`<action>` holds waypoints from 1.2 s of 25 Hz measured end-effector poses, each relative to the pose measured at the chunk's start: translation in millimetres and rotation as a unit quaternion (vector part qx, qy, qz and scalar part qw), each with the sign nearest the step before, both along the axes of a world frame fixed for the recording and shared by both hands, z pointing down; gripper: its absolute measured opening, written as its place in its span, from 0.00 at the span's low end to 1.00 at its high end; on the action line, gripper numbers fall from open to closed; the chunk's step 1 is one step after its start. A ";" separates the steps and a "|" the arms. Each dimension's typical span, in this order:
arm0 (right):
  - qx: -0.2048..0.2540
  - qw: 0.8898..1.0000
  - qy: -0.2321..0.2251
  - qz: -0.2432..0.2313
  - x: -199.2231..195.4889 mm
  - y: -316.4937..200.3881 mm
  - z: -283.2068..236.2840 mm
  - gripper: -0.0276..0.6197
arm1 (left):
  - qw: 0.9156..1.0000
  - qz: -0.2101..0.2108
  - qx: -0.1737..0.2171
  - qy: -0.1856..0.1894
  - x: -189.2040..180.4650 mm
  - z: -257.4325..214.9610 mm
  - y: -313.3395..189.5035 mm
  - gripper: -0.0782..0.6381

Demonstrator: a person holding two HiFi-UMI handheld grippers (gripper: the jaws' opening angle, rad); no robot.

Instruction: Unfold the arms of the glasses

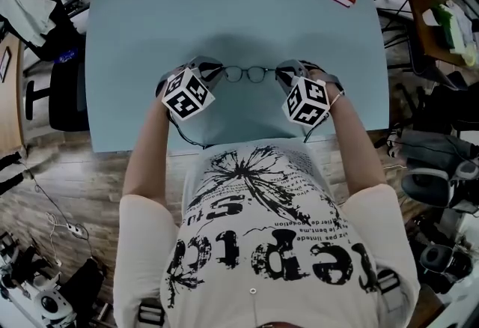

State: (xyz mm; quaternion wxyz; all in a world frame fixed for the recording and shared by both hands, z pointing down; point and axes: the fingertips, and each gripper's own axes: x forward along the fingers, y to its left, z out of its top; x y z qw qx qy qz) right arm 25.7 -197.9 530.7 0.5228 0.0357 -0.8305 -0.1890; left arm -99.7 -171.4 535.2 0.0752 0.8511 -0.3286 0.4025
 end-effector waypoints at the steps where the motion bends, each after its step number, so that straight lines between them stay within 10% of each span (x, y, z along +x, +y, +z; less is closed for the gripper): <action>1: 0.001 1.000 0.000 0.000 -0.6 0.3 -0.4 0.09 | 1.000 -0.005 0.001 0.003 -0.1 -0.2 -0.4 0.15; 21: 0.002 0.998 -0.062 0.024 -3.8 20.0 -7.5 0.22 | 0.996 -0.078 0.020 0.044 -9.9 -3.8 28.0 0.26; 30: -0.016 0.965 -0.228 0.128 4.4 16.1 -81.0 0.17 | 0.977 -0.116 0.157 0.087 -8.9 -103.3 37.8 0.25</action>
